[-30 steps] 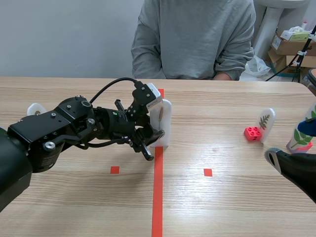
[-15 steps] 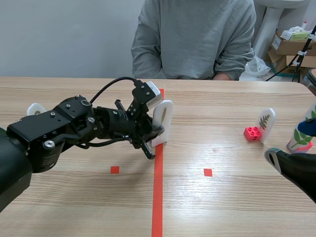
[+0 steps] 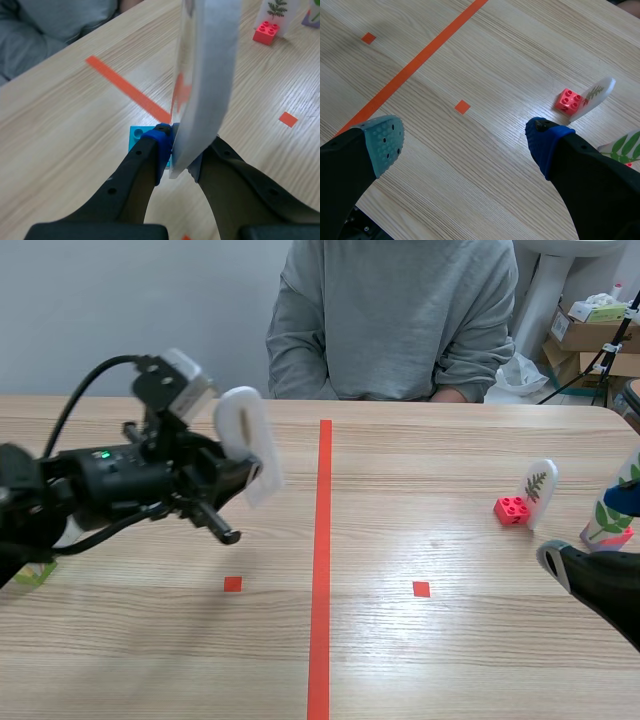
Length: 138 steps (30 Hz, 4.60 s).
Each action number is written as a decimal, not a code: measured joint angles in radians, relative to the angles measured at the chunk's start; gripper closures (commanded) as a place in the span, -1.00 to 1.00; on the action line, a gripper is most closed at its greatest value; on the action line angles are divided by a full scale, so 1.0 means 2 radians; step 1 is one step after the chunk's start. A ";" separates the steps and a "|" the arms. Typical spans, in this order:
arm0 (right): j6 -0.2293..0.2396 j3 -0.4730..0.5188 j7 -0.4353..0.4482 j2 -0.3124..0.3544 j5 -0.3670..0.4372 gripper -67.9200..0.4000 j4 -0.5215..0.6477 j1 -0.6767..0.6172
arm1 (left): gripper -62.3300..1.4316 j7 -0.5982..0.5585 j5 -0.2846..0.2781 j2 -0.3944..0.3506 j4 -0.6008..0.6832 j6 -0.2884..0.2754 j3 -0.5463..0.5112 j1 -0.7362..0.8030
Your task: Do the leaf sorting experiment
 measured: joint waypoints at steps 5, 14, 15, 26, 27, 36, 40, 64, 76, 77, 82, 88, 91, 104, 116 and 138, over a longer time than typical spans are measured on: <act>0.000 0.000 0.000 0.000 0.000 -0.46 0.000 0.000 | 0.74 -0.019 -0.038 -0.001 0.057 0.000 -0.099 0.114; 0.000 0.000 0.000 0.000 0.000 -0.46 0.000 0.000 | 0.83 -0.027 -0.081 0.002 0.048 0.051 -0.179 0.164; 0.000 0.000 0.000 0.000 0.000 -0.46 0.000 0.000 | 0.83 -0.027 -0.081 0.002 0.040 0.063 -0.182 0.160; 0.000 0.000 0.000 0.000 0.000 -0.46 0.000 0.000 | 0.83 -0.028 -0.057 0.003 -0.088 0.107 -0.192 0.084; 0.000 0.000 0.000 0.000 0.000 -0.46 0.000 0.000 | 0.83 -0.029 -0.048 0.003 -0.098 0.108 -0.192 0.078; 0.000 0.000 0.000 0.000 0.000 -0.46 0.000 0.000 | 0.83 -0.048 -0.020 0.003 -0.147 0.127 -0.192 0.058; 0.000 0.000 0.000 0.000 0.000 -0.46 0.000 0.000 | 0.83 -0.050 -0.005 0.003 -0.148 0.127 -0.192 0.056; 0.000 0.000 0.000 0.000 0.000 -0.46 0.000 0.000 | -0.89 -0.044 -0.014 0.003 -0.038 0.108 -0.192 0.115; 0.000 0.000 0.000 0.000 0.000 -0.46 0.000 0.000 | -0.89 -0.044 -0.027 0.002 0.238 0.091 -0.279 0.290; 0.000 0.000 0.000 0.000 0.000 -0.46 0.000 0.000 | -0.89 -0.044 -0.027 0.002 0.255 0.080 -0.281 0.304; 0.000 0.000 0.000 0.000 0.000 -0.46 0.000 0.000 | -0.89 -0.036 -0.047 0.002 0.308 0.020 -0.280 0.354; 0.000 0.000 0.000 0.000 0.000 -0.46 0.000 0.000 | -0.89 -0.029 -0.104 0.002 0.339 -0.045 -0.277 0.364; 0.000 0.000 0.000 0.000 0.000 -0.46 0.000 0.000 | -0.87 -0.010 -0.135 0.002 0.345 -0.067 -0.277 0.365; 0.000 0.000 0.000 0.000 0.000 -0.46 0.000 0.000 | -0.87 -0.010 -0.134 0.002 0.345 -0.069 -0.276 0.369; 0.000 0.000 0.000 0.000 -0.010 -0.46 0.000 0.000 | -0.87 -0.004 -0.134 -0.026 0.345 -0.069 -0.258 0.369; 0.000 0.000 0.000 0.000 -0.012 -0.46 0.000 0.000 | -0.87 0.009 -0.134 -0.032 0.345 -0.069 -0.225 0.369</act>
